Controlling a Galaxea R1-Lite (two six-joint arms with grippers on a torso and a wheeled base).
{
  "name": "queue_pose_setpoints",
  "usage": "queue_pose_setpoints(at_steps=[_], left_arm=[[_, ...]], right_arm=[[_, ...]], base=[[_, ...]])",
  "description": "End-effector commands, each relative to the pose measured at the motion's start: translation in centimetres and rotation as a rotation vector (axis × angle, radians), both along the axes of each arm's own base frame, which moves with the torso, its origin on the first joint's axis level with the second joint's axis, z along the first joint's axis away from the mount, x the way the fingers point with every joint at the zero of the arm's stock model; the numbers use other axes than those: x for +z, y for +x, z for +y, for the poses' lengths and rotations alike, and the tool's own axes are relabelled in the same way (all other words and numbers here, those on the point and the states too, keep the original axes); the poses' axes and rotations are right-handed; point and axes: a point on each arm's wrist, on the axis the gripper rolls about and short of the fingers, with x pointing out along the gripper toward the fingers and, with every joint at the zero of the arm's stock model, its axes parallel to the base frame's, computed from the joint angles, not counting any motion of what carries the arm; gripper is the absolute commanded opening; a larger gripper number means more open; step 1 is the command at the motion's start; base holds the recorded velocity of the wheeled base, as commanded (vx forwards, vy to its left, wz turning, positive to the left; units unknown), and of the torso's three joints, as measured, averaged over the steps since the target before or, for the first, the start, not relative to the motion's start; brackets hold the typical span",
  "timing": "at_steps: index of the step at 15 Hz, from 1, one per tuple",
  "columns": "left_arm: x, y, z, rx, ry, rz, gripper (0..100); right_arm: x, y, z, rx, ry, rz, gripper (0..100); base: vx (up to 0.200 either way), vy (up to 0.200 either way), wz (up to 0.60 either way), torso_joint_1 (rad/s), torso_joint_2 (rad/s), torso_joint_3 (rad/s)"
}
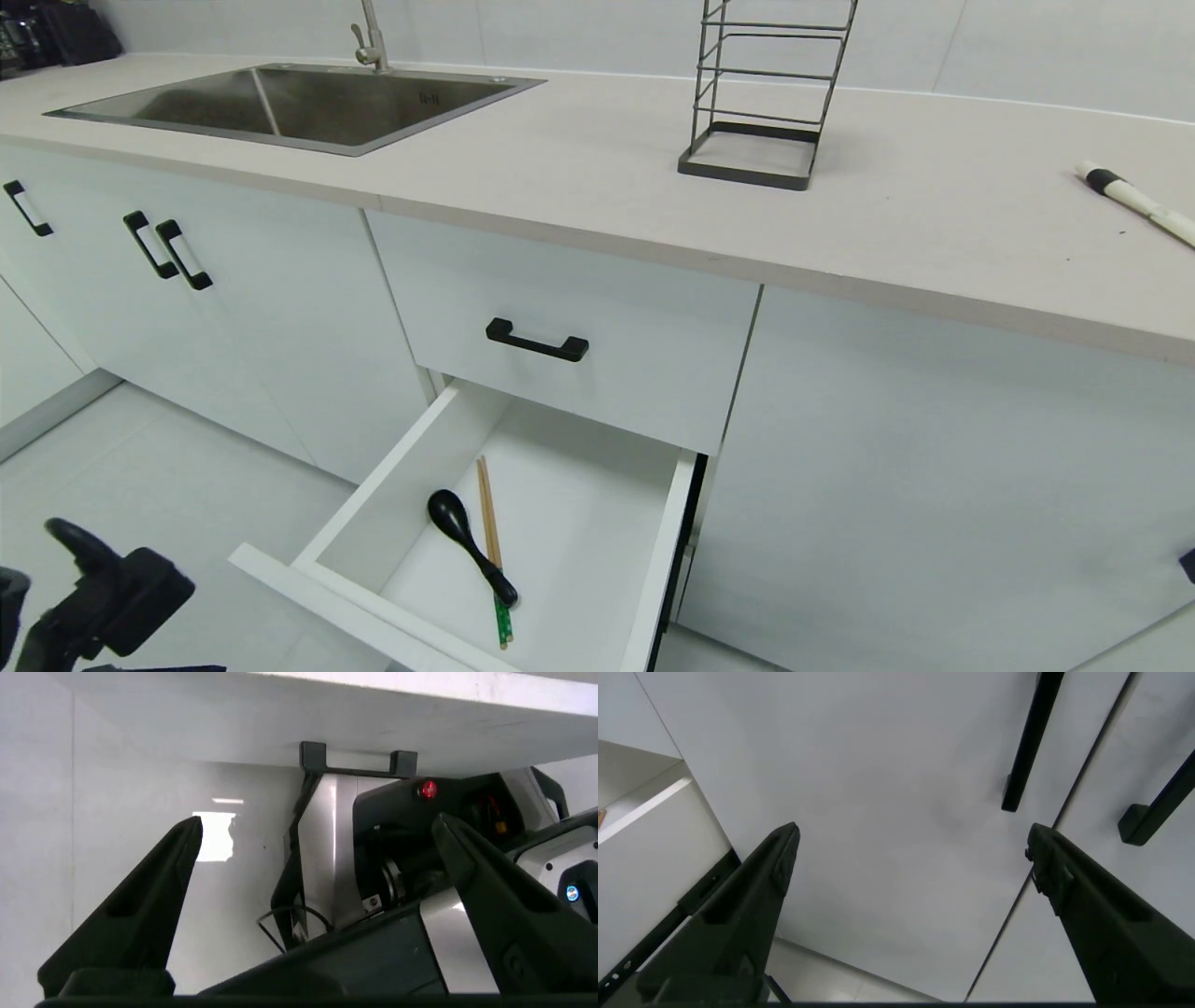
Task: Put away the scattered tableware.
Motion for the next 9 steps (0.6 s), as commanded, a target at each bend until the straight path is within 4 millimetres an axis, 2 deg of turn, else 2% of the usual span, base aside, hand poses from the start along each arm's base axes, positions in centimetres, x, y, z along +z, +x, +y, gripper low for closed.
queue_pose_setpoints(at_steps=[1,4,9], left_arm=[[-0.8,1.8,-0.8,-0.028,0.020,0.072,100],[-1.3,3.4,-1.2,-0.028,0.024,0.076,100],[-1.4,4.1,-1.4,-0.030,0.026,0.077,100]], right_arm=[[0.0,0.0,0.0,0.000,-0.001,0.004,100],[0.0,0.0,0.0,0.000,-0.001,0.004,100],[0.0,0.0,0.0,0.000,-0.001,0.004,100]], base=[[0.000,0.000,0.00,0.000,0.00,0.000],[0.000,0.000,0.00,0.000,0.00,0.000],[0.000,0.000,0.00,0.000,0.00,0.000]])
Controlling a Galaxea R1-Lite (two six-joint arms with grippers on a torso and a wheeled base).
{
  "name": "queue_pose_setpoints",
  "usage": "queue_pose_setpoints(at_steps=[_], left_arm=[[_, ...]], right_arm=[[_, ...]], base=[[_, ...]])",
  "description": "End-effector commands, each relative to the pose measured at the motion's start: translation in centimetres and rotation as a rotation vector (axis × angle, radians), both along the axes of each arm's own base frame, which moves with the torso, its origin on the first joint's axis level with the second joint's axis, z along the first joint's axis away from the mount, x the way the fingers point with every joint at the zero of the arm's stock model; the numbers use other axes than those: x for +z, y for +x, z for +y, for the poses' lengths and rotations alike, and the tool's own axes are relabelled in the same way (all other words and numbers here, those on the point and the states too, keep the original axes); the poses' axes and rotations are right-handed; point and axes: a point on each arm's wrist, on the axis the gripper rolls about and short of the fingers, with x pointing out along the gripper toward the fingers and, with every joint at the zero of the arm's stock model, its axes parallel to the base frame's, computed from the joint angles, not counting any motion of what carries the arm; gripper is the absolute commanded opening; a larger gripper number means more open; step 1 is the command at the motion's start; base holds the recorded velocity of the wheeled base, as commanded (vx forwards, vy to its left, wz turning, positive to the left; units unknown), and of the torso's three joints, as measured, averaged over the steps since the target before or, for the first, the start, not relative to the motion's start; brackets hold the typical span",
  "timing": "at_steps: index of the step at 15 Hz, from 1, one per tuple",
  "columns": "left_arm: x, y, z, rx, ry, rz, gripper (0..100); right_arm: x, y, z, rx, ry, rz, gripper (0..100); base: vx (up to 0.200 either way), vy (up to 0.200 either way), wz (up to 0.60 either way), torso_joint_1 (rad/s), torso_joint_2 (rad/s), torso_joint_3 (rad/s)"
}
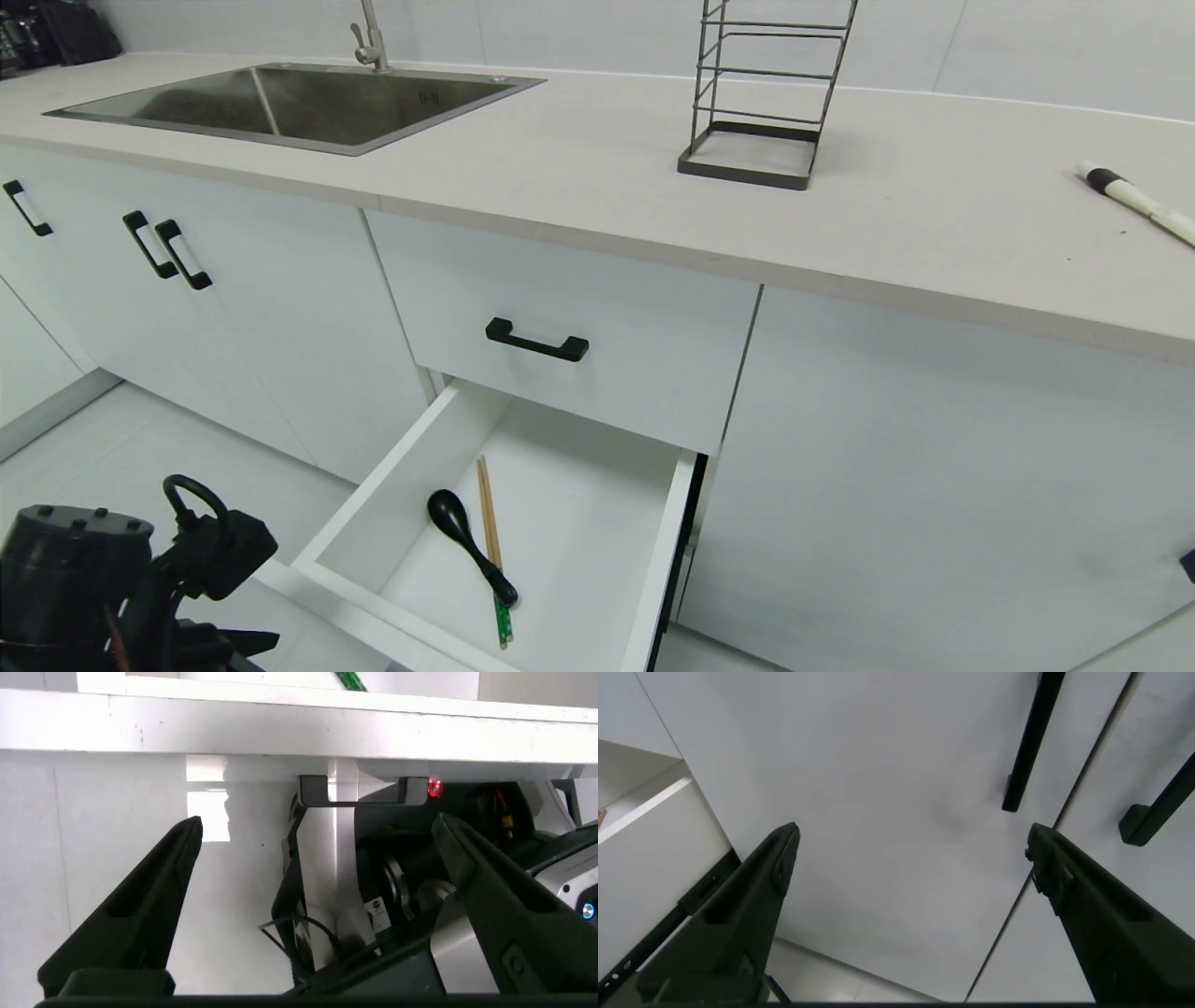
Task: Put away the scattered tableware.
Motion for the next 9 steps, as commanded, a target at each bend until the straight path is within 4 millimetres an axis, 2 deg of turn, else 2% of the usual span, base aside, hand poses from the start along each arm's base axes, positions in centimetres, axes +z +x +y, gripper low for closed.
queue_pose_setpoints(at_steps=[1,9], left_arm=[[-0.1,0.2,-0.1,-0.001,0.004,0.013,100],[0.0,1.5,-0.4,0.005,0.012,0.021,100]], right_arm=[[0.0,0.0,0.0,0.000,-0.001,0.003,100],[0.0,0.0,0.0,0.000,-0.001,0.003,100]], base=[[0.000,0.000,0.00,0.000,0.00,0.000],[0.000,0.000,0.00,0.000,0.00,0.000]])
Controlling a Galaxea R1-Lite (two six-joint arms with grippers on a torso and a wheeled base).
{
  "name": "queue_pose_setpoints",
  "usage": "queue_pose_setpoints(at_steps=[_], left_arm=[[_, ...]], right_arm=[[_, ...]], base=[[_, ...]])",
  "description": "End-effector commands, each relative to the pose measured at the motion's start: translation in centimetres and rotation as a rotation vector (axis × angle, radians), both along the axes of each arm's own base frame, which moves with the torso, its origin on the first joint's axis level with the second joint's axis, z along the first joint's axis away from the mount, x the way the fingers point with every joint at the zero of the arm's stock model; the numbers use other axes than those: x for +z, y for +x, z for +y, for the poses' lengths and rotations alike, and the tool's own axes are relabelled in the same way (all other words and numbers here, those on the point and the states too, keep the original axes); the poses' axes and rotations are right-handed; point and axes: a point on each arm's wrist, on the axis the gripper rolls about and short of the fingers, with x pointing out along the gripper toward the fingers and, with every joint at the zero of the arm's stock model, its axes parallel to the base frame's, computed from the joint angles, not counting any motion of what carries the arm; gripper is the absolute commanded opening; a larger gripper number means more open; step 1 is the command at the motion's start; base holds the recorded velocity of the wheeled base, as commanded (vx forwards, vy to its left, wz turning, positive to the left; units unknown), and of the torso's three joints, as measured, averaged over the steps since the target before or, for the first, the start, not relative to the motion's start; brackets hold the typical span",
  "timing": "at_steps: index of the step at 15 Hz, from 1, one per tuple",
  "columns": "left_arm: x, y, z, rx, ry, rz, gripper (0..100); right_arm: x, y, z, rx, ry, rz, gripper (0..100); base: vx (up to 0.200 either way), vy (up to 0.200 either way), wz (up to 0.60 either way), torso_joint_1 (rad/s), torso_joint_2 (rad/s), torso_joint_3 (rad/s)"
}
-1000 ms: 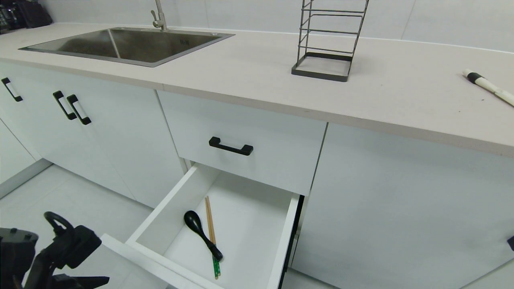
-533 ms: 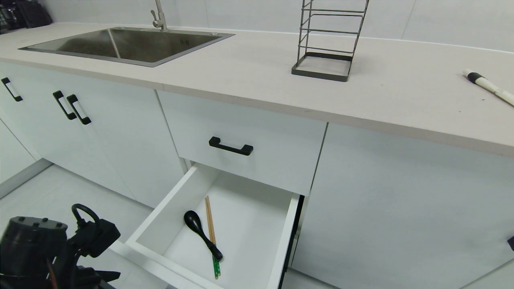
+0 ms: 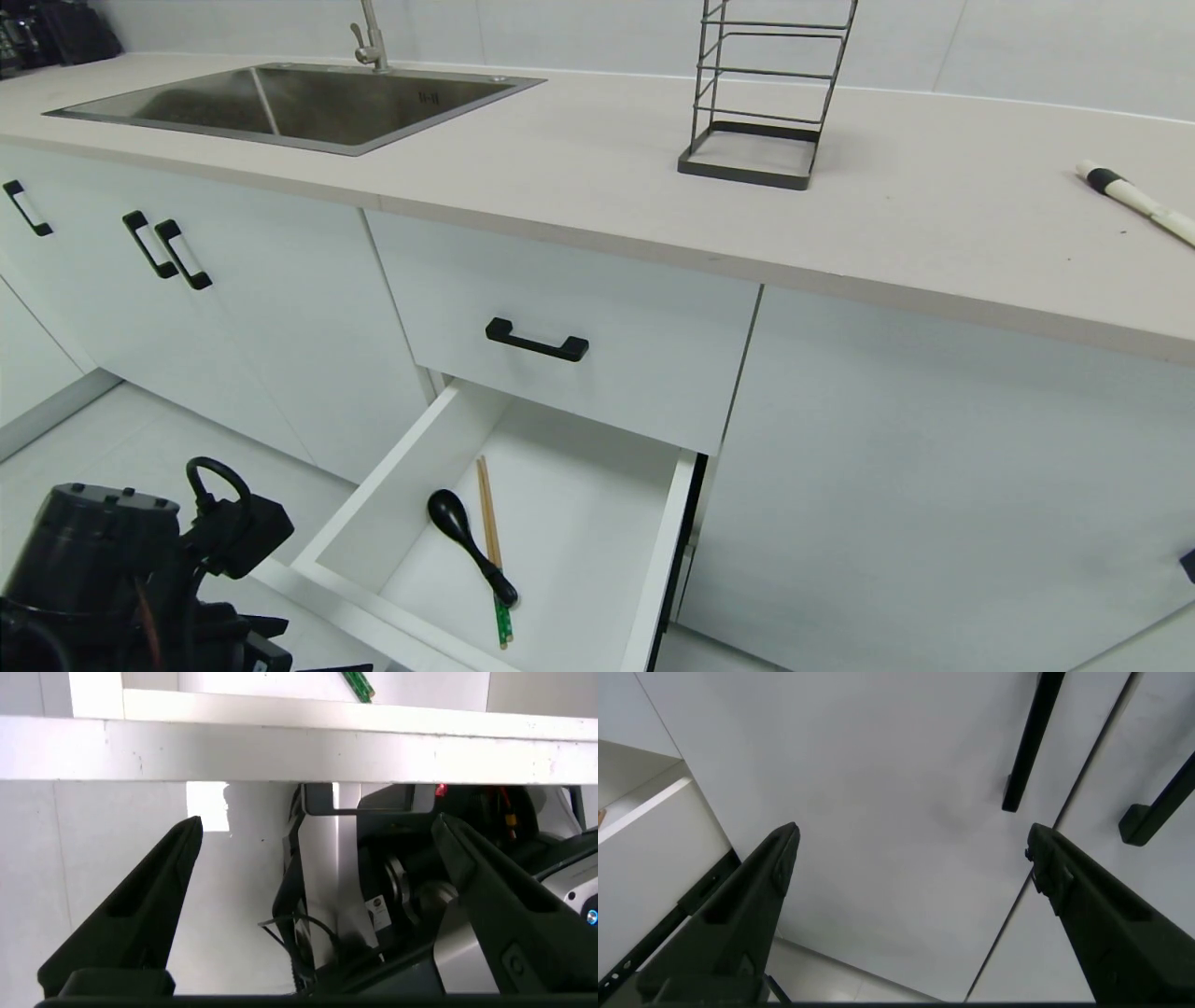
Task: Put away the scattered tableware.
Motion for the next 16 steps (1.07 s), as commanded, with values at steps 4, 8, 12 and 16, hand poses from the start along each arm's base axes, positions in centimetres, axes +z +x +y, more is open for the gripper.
queue_pose_setpoints(at_steps=[4,8,12,16], left_arm=[[0.3,0.9,-0.3,-0.002,-0.001,-0.006,100],[0.1,1.5,-0.4,-0.005,-0.003,-0.015,100],[-0.3,2.2,-1.0,-0.031,-0.001,-0.021,100],[-0.7,3.5,-1.5,-0.039,0.004,-0.066,100]], right_arm=[[0.0,0.0,0.0,0.000,-0.001,0.002,100],[0.0,0.0,0.0,0.000,-0.001,0.002,100],[0.0,0.0,0.0,0.000,-0.001,0.002,100],[0.0,0.0,0.0,0.000,-0.001,0.002,100]], base=[[0.000,0.000,0.00,0.000,0.00,0.000],[0.000,0.000,0.00,0.000,0.00,0.000],[0.000,0.000,0.00,0.000,0.00,0.000],[0.000,0.000,0.00,0.000,0.00,0.000]])
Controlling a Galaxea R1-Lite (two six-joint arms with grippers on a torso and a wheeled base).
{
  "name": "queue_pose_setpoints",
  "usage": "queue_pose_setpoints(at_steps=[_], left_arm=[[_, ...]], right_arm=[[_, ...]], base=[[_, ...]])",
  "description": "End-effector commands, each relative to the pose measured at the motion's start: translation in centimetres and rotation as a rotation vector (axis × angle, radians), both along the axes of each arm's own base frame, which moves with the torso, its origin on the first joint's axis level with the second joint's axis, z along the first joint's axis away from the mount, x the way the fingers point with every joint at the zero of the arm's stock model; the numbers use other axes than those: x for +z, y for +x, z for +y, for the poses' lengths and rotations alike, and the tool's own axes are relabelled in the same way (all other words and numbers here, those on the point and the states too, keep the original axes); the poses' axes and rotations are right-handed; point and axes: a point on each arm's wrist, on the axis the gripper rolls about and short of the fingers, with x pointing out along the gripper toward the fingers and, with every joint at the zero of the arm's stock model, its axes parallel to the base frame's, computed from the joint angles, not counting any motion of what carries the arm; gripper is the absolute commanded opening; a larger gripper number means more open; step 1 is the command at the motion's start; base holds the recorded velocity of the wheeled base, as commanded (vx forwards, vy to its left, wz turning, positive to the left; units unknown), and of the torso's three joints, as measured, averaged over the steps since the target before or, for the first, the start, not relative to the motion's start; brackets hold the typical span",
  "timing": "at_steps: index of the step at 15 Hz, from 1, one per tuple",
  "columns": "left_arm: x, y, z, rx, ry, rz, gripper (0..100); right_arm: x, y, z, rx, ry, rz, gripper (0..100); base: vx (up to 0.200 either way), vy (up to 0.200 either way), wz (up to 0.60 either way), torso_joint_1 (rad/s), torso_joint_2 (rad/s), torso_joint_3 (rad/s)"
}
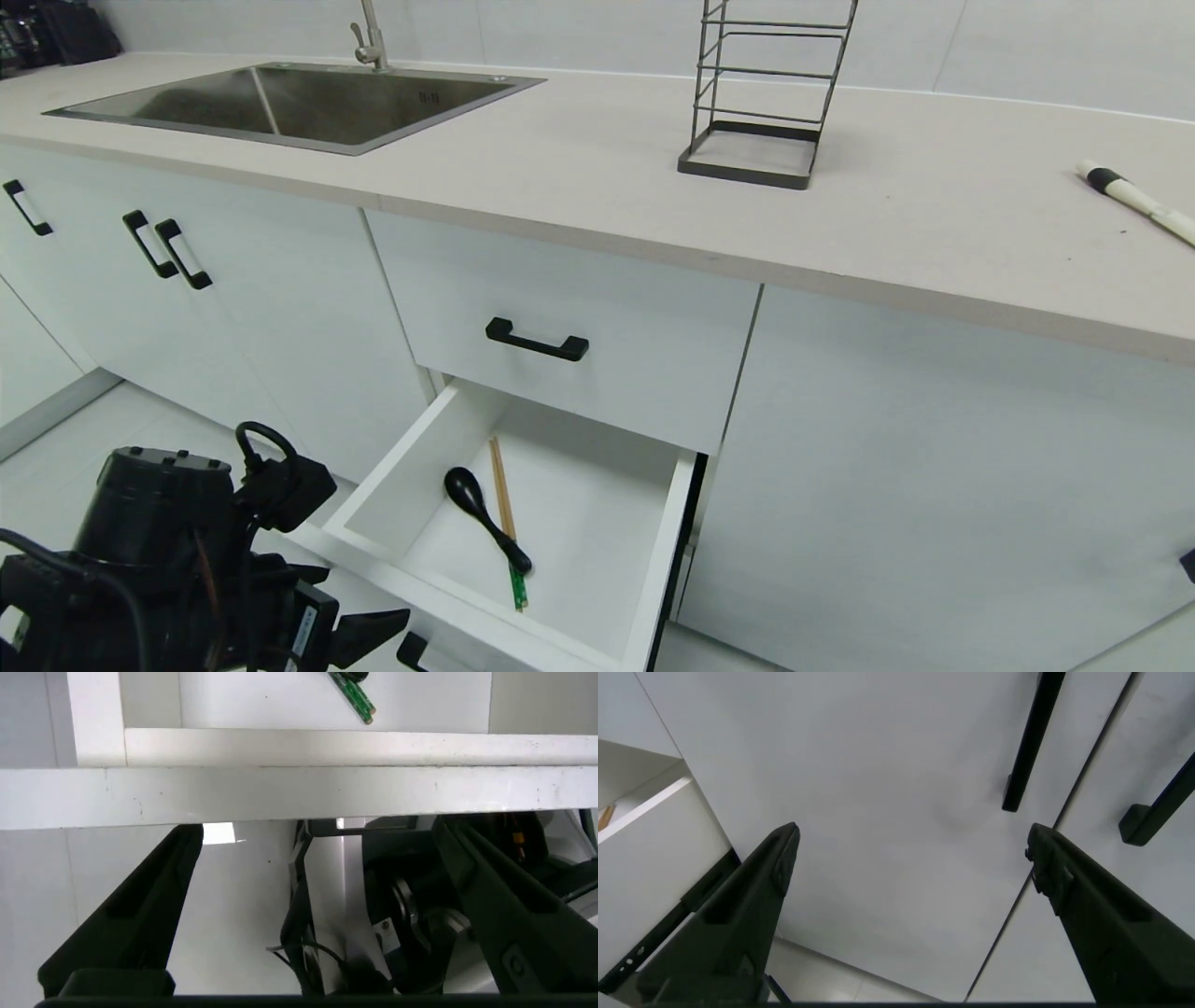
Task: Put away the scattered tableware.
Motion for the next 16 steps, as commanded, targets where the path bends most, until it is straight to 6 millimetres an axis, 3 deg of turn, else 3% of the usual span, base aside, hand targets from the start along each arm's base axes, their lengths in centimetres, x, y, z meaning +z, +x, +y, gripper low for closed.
queue_pose_setpoints(at_steps=[1,16], left_arm=[[-0.5,0.3,-0.1,-0.002,0.008,0.027,100],[-1.4,3.7,-1.1,-0.001,-0.036,-0.117,100]], right_arm=[[0.0,0.0,0.0,0.000,0.000,0.002,100],[0.0,0.0,0.0,0.000,0.000,0.002,100]], base=[[0.000,0.000,0.00,0.000,0.00,0.000],[0.000,0.000,0.00,0.000,0.00,0.000]])
